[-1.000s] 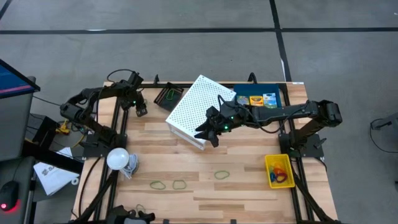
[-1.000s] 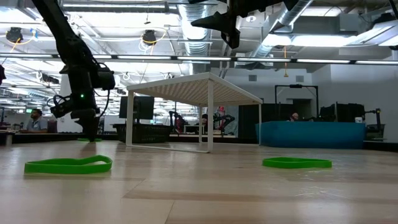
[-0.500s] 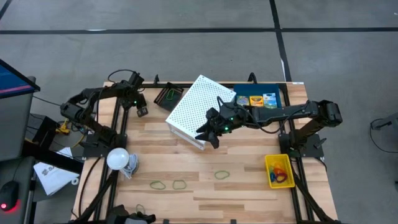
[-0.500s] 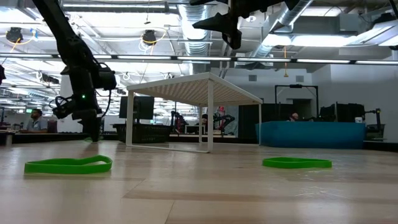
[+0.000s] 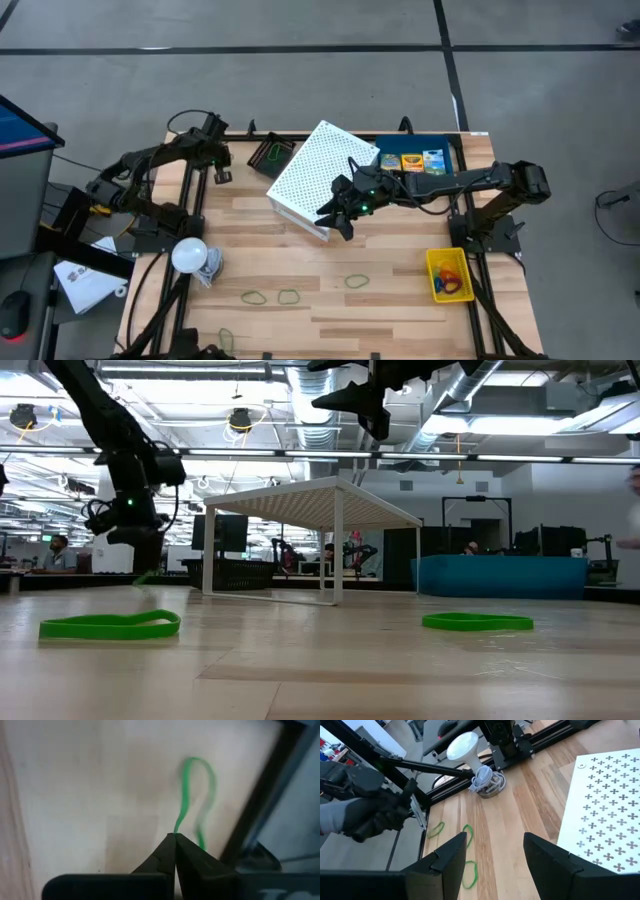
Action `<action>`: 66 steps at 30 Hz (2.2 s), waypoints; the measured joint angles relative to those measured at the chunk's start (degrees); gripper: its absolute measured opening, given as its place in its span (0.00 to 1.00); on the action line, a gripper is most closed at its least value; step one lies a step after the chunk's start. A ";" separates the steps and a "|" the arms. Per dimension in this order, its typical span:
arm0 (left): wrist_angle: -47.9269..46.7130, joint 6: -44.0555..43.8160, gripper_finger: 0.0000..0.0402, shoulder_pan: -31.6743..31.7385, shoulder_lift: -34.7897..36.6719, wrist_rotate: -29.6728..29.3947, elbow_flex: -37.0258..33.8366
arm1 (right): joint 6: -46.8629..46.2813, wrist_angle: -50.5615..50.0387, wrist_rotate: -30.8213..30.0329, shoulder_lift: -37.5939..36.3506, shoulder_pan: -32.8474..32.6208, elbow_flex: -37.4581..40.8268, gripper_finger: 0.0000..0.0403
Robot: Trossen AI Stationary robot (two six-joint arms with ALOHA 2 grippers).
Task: Pick & Place Office Desk Supplies
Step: Put the green rubber band into the black bin
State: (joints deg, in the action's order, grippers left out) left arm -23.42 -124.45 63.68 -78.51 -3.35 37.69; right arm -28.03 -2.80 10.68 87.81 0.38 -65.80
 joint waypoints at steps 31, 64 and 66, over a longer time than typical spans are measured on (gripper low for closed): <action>18.64 65.17 0.00 -12.80 9.55 0.11 0.13 | 0.93 0.01 -0.04 0.00 -2.07 0.00 0.48; 13.19 107.58 0.00 -26.01 5.69 -7.81 0.13 | -0.52 0.03 -0.24 0.00 -2.95 0.00 0.48; 13.72 107.57 0.00 -26.01 4.03 -7.81 0.13 | -0.78 0.01 -0.23 0.00 -2.97 0.00 0.48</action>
State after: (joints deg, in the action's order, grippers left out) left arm -9.69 -16.88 37.67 -74.49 -11.16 37.82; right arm -28.81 -2.78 10.45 87.81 -2.59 -65.80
